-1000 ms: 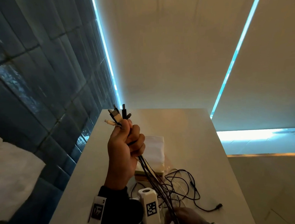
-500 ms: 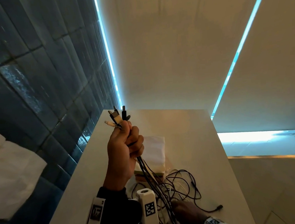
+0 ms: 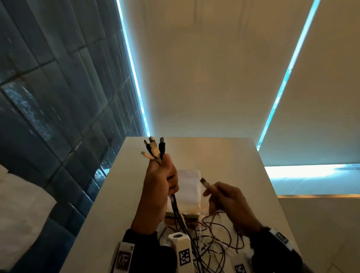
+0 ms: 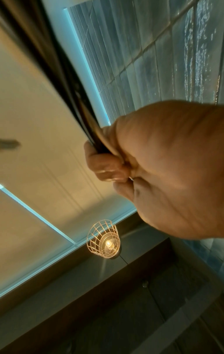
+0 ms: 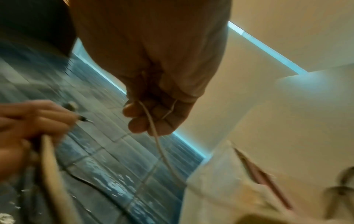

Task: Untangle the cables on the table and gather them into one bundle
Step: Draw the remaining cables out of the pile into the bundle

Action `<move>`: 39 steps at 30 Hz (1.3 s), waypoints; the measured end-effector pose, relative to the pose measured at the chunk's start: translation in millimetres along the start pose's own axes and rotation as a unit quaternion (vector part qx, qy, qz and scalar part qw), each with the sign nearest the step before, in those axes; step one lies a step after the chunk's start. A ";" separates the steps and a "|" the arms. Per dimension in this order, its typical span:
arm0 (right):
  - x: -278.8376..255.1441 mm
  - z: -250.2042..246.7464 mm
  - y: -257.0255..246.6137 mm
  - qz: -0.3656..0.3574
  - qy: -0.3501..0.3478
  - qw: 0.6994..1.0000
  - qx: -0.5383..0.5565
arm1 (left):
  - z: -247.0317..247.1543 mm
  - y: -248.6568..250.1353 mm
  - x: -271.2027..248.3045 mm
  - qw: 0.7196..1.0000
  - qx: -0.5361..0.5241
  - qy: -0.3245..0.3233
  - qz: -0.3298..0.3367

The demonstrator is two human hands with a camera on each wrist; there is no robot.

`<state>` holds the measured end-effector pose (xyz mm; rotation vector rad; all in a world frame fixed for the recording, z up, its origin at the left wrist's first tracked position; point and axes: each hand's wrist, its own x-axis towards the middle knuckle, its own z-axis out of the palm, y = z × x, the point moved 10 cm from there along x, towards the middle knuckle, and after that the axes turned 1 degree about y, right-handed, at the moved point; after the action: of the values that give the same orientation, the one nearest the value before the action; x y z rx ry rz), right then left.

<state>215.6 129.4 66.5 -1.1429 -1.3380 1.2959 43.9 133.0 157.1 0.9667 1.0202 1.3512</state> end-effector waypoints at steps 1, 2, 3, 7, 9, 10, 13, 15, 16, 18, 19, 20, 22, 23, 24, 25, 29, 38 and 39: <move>2.0 4.7 -15.0 -0.011 0.007 1.000 0.023 | 2.3 -3.4 0.1 1.000 0.015 -0.001 -0.007; 3.0 10.2 -29.8 -0.024 0.009 0.999 0.041 | 5.0 -5.9 -0.1 1.000 0.026 -0.005 -0.011; 3.5 16.1 -43.5 -0.035 0.007 0.998 0.056 | 8.8 -7.4 -1.0 0.999 0.036 -0.012 -0.015; 3.3 39.6 -83.7 -0.069 -0.016 0.995 0.066 | 21.5 -10.3 -4.6 0.994 0.101 -0.027 -0.021; 3.4 44.2 -93.5 -0.084 -0.016 0.995 0.045 | 23.2 -10.4 -4.7 0.991 0.133 -0.025 -0.014; 3.7 44.5 -96.4 -0.089 -0.012 0.995 0.033 | 22.1 -9.4 -4.5 0.991 0.134 -0.019 -0.008; 4.7 43.9 -96.7 -0.094 -0.004 0.996 0.011 | 15.6 -8.3 -3.3 0.993 0.114 0.008 -0.007; 3.2 44.6 -95.3 -0.100 -0.007 0.995 0.006 | 14.0 -9.4 -3.2 0.994 0.104 0.014 -0.008; 2.2 44.8 -94.6 -0.104 -0.009 0.995 0.002 | 12.8 -11.0 -2.8 0.995 0.103 0.017 -0.009; -0.1 44.1 -95.1 -0.118 -0.009 0.993 -0.015 | 13.5 -12.3 -2.6 0.995 0.100 0.010 -0.015; -0.4 43.0 -95.9 -0.126 -0.006 0.992 -0.028 | 14.7 -13.4 -1.9 0.995 0.102 0.003 -0.017; 0.0 41.6 -97.3 -0.134 0.001 0.990 -0.046 | 15.4 -14.7 -1.4 0.994 0.105 -0.003 -0.020; 1.4 39.2 -100.7 -0.148 0.014 0.985 -0.084 | 15.4 -15.1 -1.5 0.994 0.107 -0.002 -0.024; 2.2 38.9 -102.3 -0.152 0.015 0.984 -0.096 | 14.9 -14.4 -1.4 0.994 0.106 0.002 -0.022; 3.0 39.4 -102.8 -0.152 0.009 0.984 -0.096 | 12.9 -13.3 -1.1 0.994 0.103 0.010 -0.017; 3.5 40.7 -102.0 -0.149 -0.005 0.985 -0.088 | 10.0 -11.4 -0.8 0.995 0.095 0.022 -0.010; 2.7 45.0 -95.4 -0.125 -0.045 0.990 -0.043 | 7.0 -4.7 -0.4 0.999 0.045 0.026 0.006; 2.8 56.8 -77.7 -0.082 -0.080 0.993 0.027 | -2.3 -0.1 -0.6 0.995 0.032 0.085 0.041; 1.9 57.8 -67.6 -0.064 -0.085 0.994 0.033 | -4.5 0.8 -0.3 0.995 0.001 0.091 0.041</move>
<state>156.8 122.0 132.8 -0.9036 -1.4573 1.3575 39.4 132.6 156.5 0.9062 1.1286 1.5284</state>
